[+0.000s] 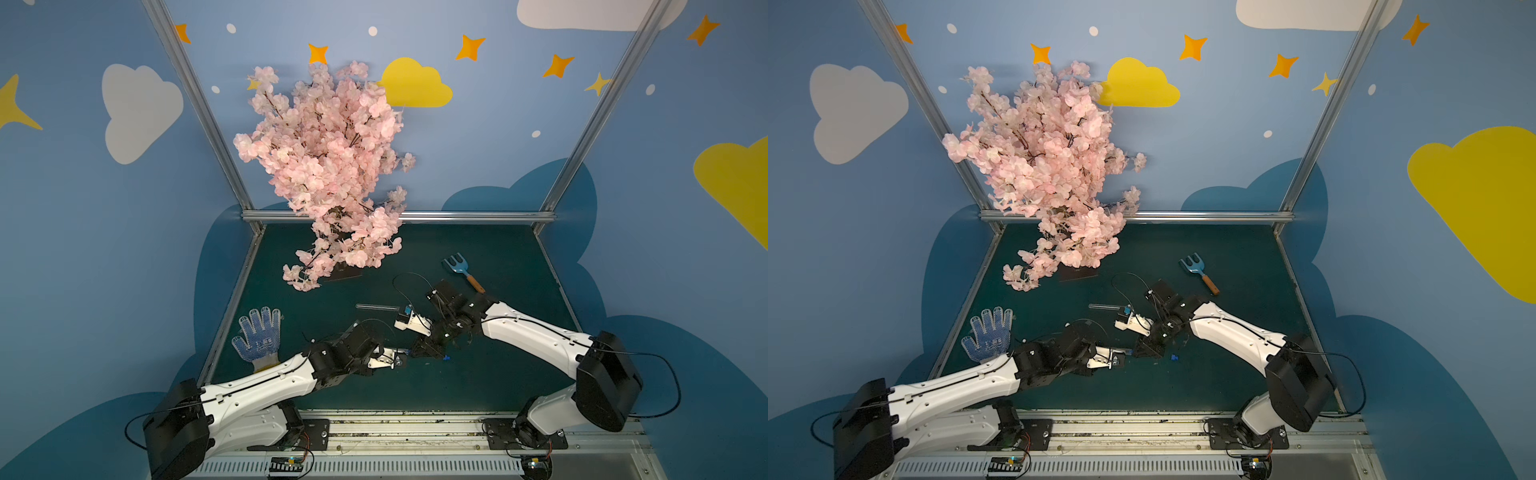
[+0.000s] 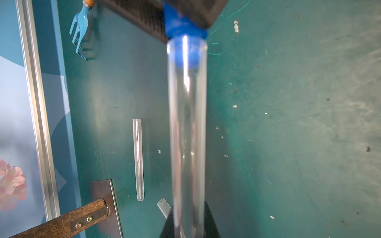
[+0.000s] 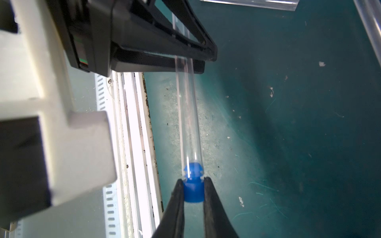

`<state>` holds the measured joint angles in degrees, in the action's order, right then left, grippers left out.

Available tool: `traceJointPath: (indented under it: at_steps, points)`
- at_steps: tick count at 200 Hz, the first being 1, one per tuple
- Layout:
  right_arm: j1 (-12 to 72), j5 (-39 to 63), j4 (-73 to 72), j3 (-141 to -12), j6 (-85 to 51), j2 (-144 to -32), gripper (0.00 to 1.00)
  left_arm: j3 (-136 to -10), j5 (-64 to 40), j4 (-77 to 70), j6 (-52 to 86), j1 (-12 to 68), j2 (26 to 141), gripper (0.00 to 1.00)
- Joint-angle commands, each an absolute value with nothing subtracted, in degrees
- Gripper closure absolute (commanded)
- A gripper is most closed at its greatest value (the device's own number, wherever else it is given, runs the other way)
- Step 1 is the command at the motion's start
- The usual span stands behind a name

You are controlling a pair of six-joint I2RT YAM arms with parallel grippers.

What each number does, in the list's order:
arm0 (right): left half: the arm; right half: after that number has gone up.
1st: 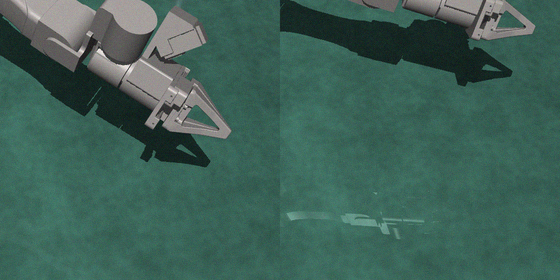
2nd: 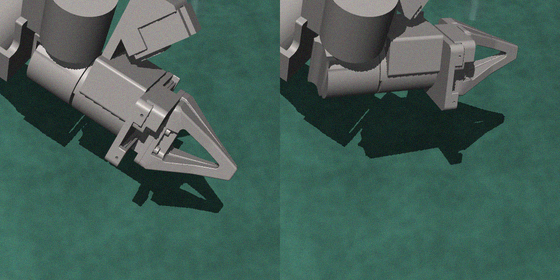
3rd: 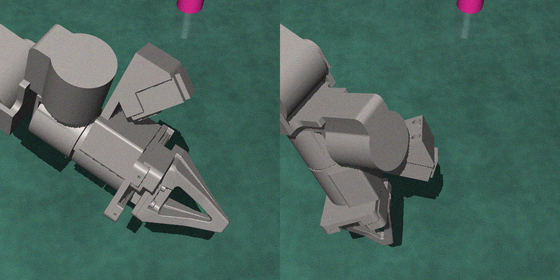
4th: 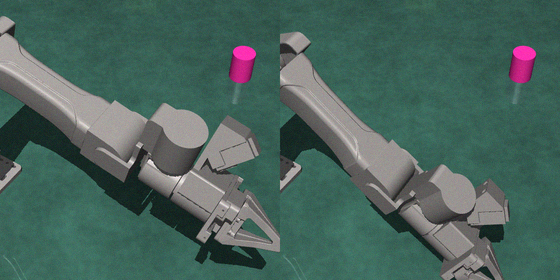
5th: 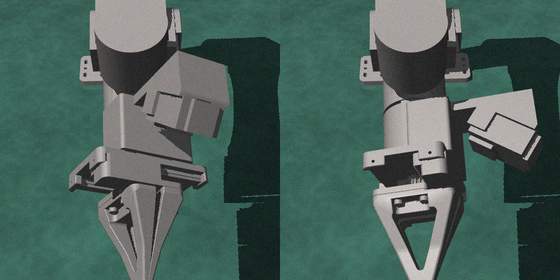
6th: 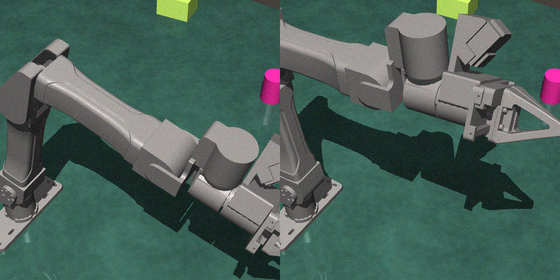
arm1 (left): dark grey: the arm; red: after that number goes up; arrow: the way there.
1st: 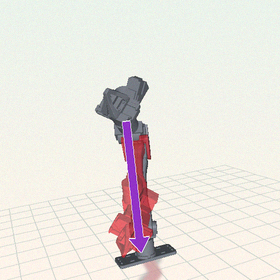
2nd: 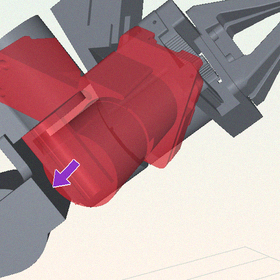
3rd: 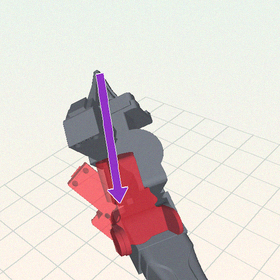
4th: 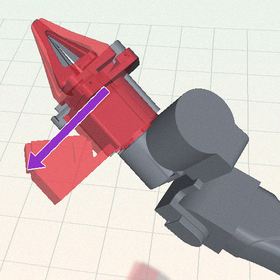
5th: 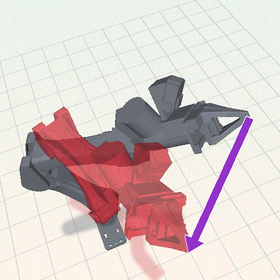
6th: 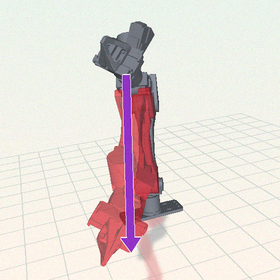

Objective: Insert stoppers into test tubes
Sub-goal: Insert the stopper into the test tube.

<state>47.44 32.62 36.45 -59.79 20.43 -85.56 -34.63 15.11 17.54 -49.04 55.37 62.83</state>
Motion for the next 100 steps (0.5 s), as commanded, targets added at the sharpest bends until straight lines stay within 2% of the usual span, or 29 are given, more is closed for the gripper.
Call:
traceJointPath:
  at_steps: [1, 100]
  points:
    - [49.0, 38.7, 14.6, -65.9, 20.3, -85.7, 1.00, -37.2, -2.0, 5.0, -49.8, 58.4, 62.6, 0.98]
    - [48.9, 41.4, 10.1, -65.8, 15.6, -87.0, 1.00, -34.5, -3.3, -1.6, -49.2, 58.6, 60.9, 0.98]
